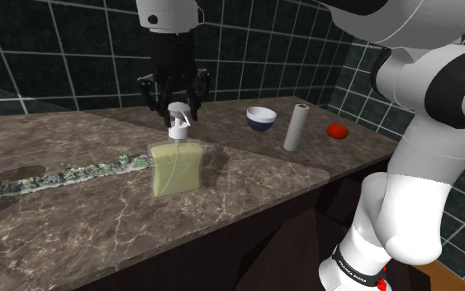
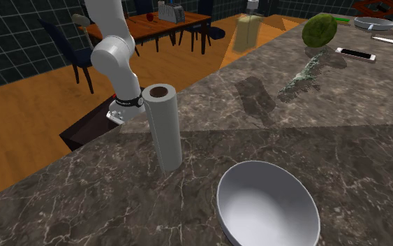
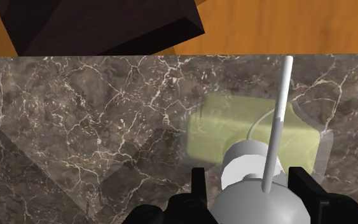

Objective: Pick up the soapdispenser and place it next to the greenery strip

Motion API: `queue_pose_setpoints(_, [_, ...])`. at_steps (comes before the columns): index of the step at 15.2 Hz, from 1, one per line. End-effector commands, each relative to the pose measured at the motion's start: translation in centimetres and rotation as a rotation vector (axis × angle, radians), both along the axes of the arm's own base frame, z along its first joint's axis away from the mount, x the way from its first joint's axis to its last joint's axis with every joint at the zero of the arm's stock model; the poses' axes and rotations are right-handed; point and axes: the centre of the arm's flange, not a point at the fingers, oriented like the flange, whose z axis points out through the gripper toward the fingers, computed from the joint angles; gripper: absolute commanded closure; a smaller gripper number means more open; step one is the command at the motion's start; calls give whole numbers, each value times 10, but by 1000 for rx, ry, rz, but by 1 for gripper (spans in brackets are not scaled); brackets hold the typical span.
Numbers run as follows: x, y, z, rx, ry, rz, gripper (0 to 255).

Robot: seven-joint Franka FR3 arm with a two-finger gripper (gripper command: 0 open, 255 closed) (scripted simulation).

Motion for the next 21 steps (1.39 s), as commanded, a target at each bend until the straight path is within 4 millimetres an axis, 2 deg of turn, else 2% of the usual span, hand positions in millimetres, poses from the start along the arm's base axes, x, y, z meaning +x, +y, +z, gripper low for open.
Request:
queue_pose_setpoints(1, [1, 0, -12, 1, -1, 0, 255])
queue_pose_setpoints(13, [1, 0, -75, 1, -1, 0, 255])
queue_pose_setpoints(21, [1, 0, -75, 1, -1, 0, 255])
